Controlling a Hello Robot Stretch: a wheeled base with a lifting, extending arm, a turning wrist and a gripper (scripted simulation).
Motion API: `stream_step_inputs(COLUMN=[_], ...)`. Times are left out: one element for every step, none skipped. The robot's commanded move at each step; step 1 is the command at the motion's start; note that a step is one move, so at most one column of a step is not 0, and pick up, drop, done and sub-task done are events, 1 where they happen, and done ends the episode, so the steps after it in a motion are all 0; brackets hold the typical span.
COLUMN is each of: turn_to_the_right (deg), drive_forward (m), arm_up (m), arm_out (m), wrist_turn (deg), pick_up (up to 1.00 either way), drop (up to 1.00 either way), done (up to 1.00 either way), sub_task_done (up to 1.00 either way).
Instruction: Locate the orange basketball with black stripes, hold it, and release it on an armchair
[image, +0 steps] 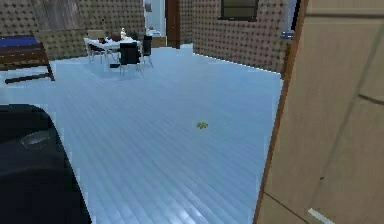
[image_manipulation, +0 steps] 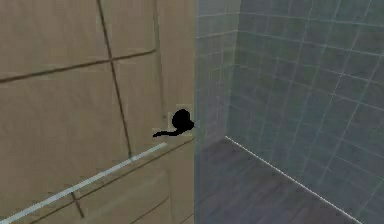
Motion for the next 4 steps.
stream_step_inputs(turn_to_the_right=[-30.0, 0.0, 21.0, 0.0], drive_forward=[0.0, 0.25, 0.0, 0.55], arm_up=[0.0, 0.0, 0.0, 0.0], arm_out=[0.0, 0.0, 0.0, 0.0], wrist_turn=[0.0, 0.0, 0.0, 0.0], pick_up=[0.0, 0.0, 0.0, 0.0], drop=[0.0, 0.0, 0.0, 0.0], done=[0.0, 0.0, 0.0, 0.0], sub_task_done=[0.0, 0.0, 0.0, 0.0])
